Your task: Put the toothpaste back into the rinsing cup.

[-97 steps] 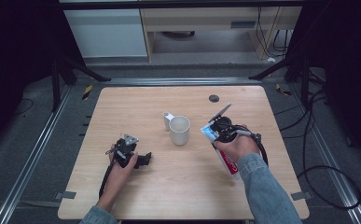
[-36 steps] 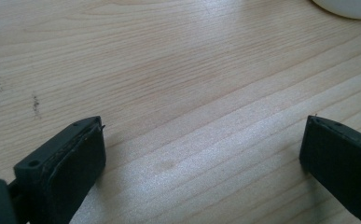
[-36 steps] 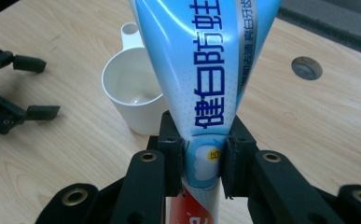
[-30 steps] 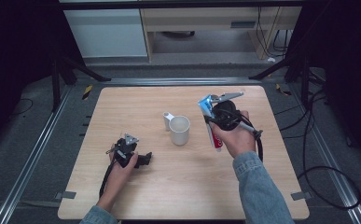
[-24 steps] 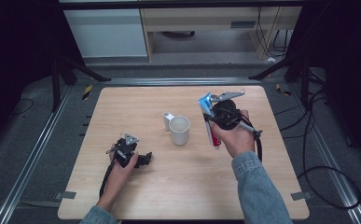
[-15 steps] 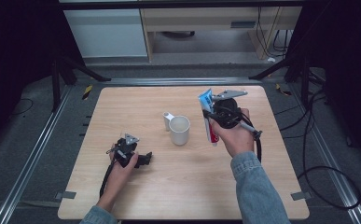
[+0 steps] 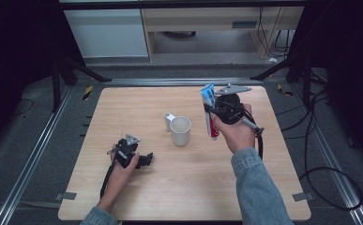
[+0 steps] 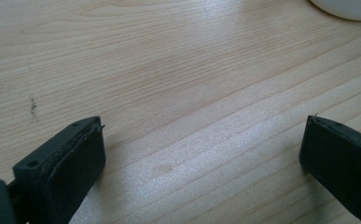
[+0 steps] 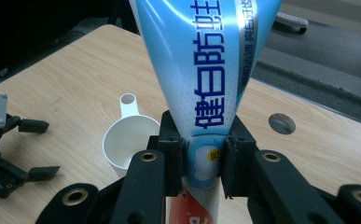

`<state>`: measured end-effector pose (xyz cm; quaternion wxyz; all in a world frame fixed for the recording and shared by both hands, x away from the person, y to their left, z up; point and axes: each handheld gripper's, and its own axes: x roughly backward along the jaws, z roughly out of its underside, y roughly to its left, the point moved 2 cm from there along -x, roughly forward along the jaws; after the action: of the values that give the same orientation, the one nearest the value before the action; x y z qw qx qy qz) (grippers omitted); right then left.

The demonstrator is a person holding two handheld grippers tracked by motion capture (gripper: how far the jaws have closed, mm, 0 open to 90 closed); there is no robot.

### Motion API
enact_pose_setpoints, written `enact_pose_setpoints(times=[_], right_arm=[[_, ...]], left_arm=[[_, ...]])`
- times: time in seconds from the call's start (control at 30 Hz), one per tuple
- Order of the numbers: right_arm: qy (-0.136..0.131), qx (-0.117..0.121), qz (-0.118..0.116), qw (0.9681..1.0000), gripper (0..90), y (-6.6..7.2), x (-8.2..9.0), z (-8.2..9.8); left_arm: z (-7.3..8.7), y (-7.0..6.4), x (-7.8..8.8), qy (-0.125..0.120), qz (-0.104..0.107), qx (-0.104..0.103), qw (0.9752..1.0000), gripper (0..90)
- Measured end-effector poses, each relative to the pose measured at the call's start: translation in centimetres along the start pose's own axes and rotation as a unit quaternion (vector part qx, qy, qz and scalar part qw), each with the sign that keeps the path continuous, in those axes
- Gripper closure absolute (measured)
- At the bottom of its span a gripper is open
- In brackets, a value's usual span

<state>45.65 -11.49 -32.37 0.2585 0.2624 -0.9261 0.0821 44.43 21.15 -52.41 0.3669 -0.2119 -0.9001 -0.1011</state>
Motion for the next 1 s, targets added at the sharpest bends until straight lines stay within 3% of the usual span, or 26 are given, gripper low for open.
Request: enact_pose_setpoints(times=[0.7, 1.0], right_arm=[[-0.029, -0.001, -0.009, 0.9995, 73.2, 0.5, -0.9, -1.7], [-0.049, -0.002, -0.007, 0.9988, 73.2, 0.5, -0.2, -2.4]], left_arm=[[0.0, -0.1, 0.0, -0.001, -0.002, 0.001, 1.0, 0.0], [0.0, -0.1, 0.0, -0.001, 0.0, 0.0, 1.0, 0.0]])
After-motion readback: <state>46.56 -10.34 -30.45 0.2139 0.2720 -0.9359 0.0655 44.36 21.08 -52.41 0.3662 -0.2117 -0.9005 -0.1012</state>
